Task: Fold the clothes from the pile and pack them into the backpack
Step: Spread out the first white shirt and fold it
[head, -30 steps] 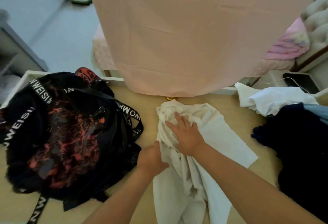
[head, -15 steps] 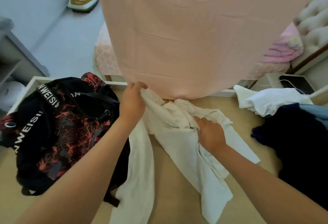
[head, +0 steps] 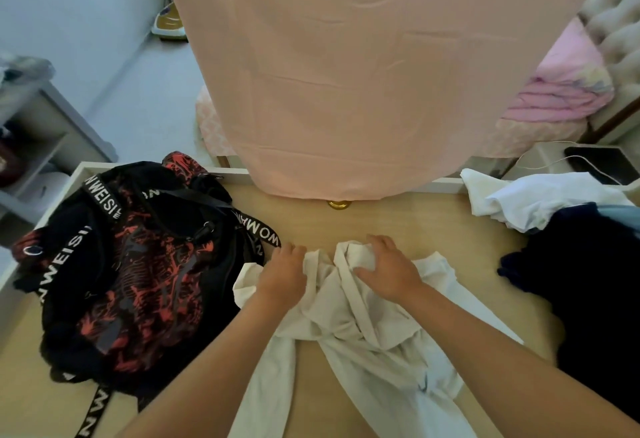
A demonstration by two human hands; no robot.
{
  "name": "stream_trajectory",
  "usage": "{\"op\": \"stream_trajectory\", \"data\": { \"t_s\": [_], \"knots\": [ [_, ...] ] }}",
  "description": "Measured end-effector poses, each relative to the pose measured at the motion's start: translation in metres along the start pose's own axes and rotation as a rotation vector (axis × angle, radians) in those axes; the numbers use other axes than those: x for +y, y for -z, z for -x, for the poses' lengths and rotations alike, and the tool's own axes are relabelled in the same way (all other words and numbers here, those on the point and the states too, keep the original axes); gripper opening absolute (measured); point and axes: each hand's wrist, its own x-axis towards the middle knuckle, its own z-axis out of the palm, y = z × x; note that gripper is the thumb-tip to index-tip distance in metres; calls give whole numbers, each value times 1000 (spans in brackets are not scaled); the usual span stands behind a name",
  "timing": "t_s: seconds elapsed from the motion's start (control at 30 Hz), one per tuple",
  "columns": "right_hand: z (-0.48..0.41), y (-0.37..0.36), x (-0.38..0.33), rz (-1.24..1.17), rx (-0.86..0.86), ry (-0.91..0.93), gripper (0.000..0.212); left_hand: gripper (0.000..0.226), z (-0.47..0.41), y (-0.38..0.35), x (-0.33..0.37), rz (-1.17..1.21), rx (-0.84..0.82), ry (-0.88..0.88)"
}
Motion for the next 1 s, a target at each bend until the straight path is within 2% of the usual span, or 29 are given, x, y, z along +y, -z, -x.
{"op": "stream_trajectory", "data": {
  "t_s": [0.03, 0.1, 0.17, 0.23, 0.27, 0.37, 0.43, 0.5, 0.57, 0.63, 0.7, 0.73, 0.8, 0.87, 0.93, 1.0],
  "knots": [
    [-2, -5, -2, -47, -52, -56, 91, 52, 1, -6, -1, 6, -77, 16],
    [-1, -14, -6, 45, -86, -78, 103, 61, 3, -17, -6, -14, -226, 73],
    [6, -23, -9, 289, -21, 14, 96, 61, 6, -25, -10, -4, -277, 105],
    [10, -30, -10, 357, 39, 117, 78, 56, 8, -25, -8, 41, -306, 123],
    [12, -32, -10, 301, 34, 131, 73, 53, 9, -23, -6, 65, -322, 136],
    [14, -32, -4, 50, -23, 116, 75, 27, 9, -18, 0, 154, -278, 160],
    [12, -23, 5, -66, -33, 133, 68, 24, 10, -16, 5, 176, -201, 173],
    [11, -9, 12, -114, 1, 121, 56, 42, 9, -17, 9, 119, -156, 144],
    [16, 0, 12, -9, 121, 135, 39, 63, 8, -24, 16, 112, -155, 99],
    [24, -6, 5, 104, 201, 152, 24, 72, 6, -36, 19, 172, -226, 170],
    [29, -26, -2, 152, 75, 66, 38, 62, 5, -46, 19, 192, -265, 251],
    [31, -39, -3, 172, -1, 20, 44, 47, 5, -49, 18, 183, -242, 238],
    [31, -54, -3, 147, -89, -31, 40, 24, 7, -45, 18, 167, -121, 161],
    [29, -49, 2, 1, -103, -39, 38, 21, 4, -31, 15, 215, 73, 116],
    [23, -30, 10, -58, 35, -79, 34, 19, -2, -8, 8, 374, 269, 128],
    [10, -2, 25, -35, 282, -215, 30, 16, -9, 20, 0, 522, 451, 169]
  ]
}}
